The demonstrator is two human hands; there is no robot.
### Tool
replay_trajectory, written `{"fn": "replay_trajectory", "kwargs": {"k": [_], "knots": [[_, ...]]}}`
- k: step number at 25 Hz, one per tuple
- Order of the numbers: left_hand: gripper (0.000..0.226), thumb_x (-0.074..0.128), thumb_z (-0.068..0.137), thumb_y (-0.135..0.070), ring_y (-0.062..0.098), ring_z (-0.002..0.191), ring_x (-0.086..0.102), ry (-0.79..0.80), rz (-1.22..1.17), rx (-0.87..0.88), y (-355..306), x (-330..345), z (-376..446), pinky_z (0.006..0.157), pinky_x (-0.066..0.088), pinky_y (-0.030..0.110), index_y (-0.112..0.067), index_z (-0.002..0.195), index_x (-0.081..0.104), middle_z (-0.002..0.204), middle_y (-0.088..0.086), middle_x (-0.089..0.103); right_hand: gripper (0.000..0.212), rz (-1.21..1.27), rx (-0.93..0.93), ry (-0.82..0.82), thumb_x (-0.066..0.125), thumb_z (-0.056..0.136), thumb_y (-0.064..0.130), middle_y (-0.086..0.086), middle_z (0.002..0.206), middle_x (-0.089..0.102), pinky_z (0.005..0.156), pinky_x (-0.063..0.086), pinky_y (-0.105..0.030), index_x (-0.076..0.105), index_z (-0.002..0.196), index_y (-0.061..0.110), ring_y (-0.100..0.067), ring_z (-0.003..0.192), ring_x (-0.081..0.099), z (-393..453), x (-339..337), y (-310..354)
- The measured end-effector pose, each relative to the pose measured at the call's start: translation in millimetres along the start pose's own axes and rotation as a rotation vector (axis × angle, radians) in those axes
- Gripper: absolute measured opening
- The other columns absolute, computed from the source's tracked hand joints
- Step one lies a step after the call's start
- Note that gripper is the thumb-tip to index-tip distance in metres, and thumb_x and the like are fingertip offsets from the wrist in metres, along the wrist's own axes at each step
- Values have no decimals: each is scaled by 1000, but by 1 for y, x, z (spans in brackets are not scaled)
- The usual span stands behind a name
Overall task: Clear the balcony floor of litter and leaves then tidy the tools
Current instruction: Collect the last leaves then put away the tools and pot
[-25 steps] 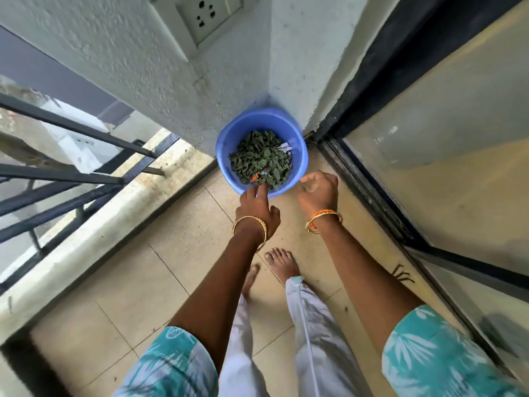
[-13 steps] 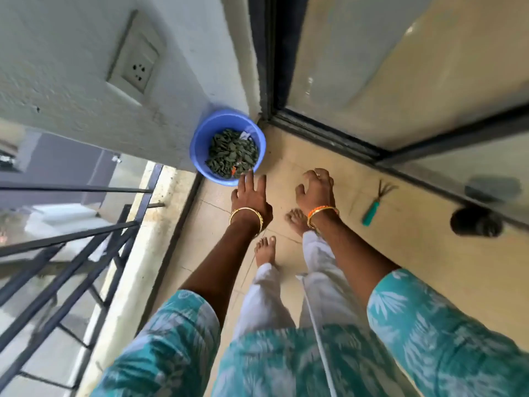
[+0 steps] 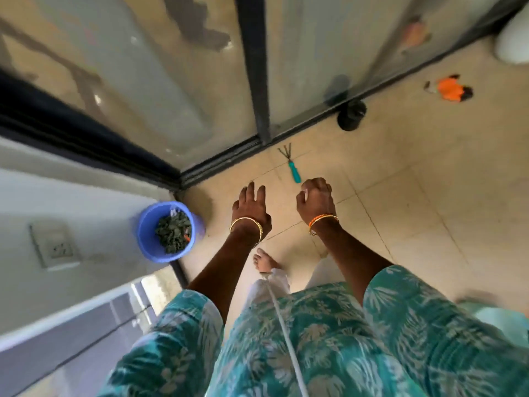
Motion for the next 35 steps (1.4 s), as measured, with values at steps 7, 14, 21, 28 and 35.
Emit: {"fn": "replay_trajectory", "kwargs": {"k": [7, 14, 21, 28, 35], "knots": [[77, 48, 94, -26, 30, 147, 1, -10, 374, 403, -211, -13, -4, 117, 17, 44, -13, 152, -1, 160, 13, -6, 40, 66, 295, -440, 53, 89, 20, -24, 133, 44, 94, 42, -48, 53, 124, 1, -42, 119, 42, -33, -166, -136], [75, 50, 93, -24, 29, 147, 3, -71, 407, 679, -438, -6, -8, 116, 23, 44, -15, 152, 5, 160, 12, -2, 38, 90, 487, -646, 50, 90, 22, -21, 140, 39, 96, 40, -49, 52, 125, 4, -40, 126, 37, -42, -304, -272], [75, 51, 92, -24, 28, 147, 3, -124, 544, 967, -606, 9, -10, 115, 21, 42, -16, 152, 7, 160, 12, 0, 36, 49, 716, -830, 52, 89, 18, -24, 138, 41, 92, 44, -50, 52, 122, 2, -41, 124, 39, -57, -384, -373], [77, 48, 93, -27, 28, 147, -8, -108, 718, 1199, -737, -7, 39, 118, 7, 45, -16, 153, 0, 159, 12, -11, 44, -33, 973, -942, 54, 88, 21, -27, 138, 41, 93, 42, -54, 48, 128, 2, -45, 125, 39, -15, -449, -454], [74, 46, 93, -26, 27, 147, -3, -188, 727, 1431, -921, -61, 57, 117, 10, 43, -15, 152, 4, 160, 13, -4, 39, -101, 1073, -1080, 51, 87, 24, -29, 131, 47, 92, 43, -55, 56, 118, 1, -47, 118, 45, 30, -569, -523]]}}
Point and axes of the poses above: each hand's wrist, its own z-axis towards the middle knuckle, its own x-axis out of the palm, y = z × x, the point moved 6 cm from there along z, towards the middle knuckle
